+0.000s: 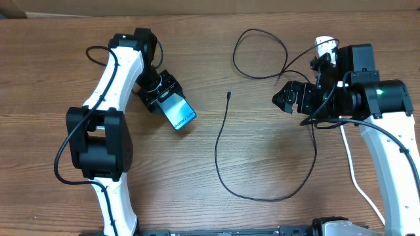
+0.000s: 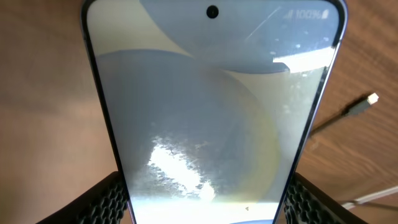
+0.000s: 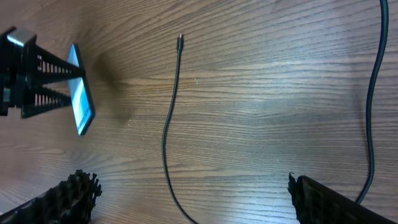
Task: Plug charger to phone and switch on socket
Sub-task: 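Lift the phone with the left gripper and tilt it upright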
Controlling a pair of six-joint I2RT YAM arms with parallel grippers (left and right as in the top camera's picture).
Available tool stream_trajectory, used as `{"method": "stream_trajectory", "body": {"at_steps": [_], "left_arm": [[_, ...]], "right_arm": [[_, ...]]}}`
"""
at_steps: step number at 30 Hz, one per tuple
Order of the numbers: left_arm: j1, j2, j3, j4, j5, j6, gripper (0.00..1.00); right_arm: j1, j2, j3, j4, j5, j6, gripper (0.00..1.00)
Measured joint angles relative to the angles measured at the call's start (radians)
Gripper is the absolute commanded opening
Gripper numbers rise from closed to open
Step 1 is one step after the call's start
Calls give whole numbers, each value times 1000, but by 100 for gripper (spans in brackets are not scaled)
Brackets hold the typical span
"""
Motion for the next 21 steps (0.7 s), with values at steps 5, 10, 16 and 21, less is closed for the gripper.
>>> {"method": "stream_trajectory", "body": {"at_steps": [5, 10, 16, 21], "left_arm": [[0, 0, 0, -78, 94, -129, 4], [0, 0, 1, -87, 229, -178, 4], [0, 0, 1, -120, 378, -196, 4], [0, 0, 1, -154, 533, -204, 4]], "right_arm": [[0, 0, 0, 0, 0, 0, 100], [0, 0, 0, 0, 0, 0, 100], [0, 0, 0, 0, 0, 0, 100], [0, 0, 0, 1, 0, 0, 100]]}}
